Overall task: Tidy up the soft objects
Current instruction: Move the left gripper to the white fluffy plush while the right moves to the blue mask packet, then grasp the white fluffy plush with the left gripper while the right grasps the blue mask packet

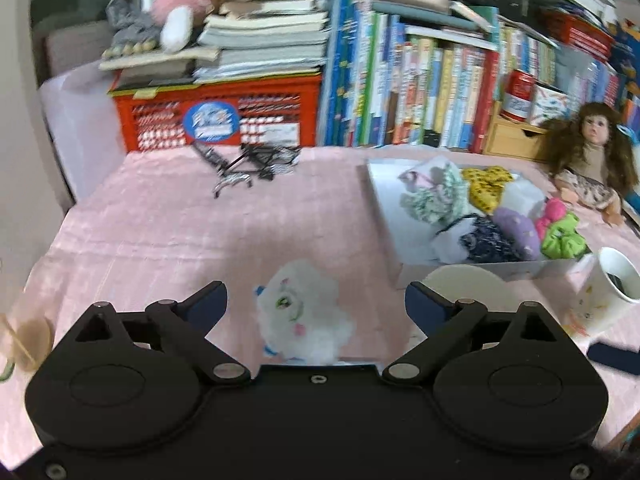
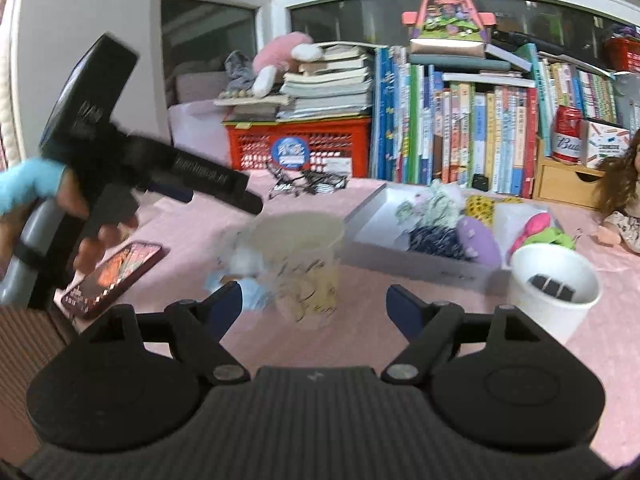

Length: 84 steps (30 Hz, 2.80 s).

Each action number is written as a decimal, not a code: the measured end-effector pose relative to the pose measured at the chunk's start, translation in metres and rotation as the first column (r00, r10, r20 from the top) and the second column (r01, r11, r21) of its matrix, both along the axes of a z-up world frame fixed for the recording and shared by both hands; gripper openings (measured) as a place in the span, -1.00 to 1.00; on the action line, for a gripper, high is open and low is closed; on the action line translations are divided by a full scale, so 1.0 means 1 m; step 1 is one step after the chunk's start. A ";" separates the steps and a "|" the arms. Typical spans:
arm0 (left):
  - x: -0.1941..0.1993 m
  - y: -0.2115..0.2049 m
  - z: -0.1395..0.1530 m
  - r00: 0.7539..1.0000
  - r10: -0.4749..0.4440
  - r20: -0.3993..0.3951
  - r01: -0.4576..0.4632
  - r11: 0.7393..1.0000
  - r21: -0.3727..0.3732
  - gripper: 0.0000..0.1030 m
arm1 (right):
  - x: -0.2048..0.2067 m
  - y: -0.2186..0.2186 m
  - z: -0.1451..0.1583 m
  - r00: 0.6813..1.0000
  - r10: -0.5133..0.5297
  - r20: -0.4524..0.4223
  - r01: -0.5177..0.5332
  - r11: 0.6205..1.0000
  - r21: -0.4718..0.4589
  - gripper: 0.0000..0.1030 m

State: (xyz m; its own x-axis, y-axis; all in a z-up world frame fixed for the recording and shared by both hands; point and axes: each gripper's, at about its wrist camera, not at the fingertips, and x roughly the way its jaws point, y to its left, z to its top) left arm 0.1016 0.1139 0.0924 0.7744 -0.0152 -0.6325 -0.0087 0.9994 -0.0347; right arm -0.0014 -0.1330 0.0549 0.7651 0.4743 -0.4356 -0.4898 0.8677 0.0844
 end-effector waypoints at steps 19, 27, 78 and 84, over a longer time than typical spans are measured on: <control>0.051 0.045 -0.056 0.978 0.112 -0.175 -0.144 0.973 -0.181 0.78 | 0.007 0.079 -0.052 0.999 -0.001 -0.039 0.002 1.000 0.018 0.22; 0.056 0.048 -0.072 0.973 0.080 -0.216 -0.139 0.952 -0.272 0.09 | 0.022 0.098 -0.060 0.993 -0.078 -0.090 0.080 0.997 0.020 0.23; 0.059 0.058 -0.059 0.963 -0.004 -0.270 -0.064 0.969 -0.241 -0.13 | 0.024 0.136 -0.060 0.995 -0.080 -0.062 0.073 0.991 -0.110 0.53; 0.054 0.053 -0.054 0.967 -0.007 -0.256 -0.052 0.974 -0.221 -0.16 | 0.007 0.123 -0.054 0.999 -0.009 -0.036 0.006 0.995 -0.095 0.53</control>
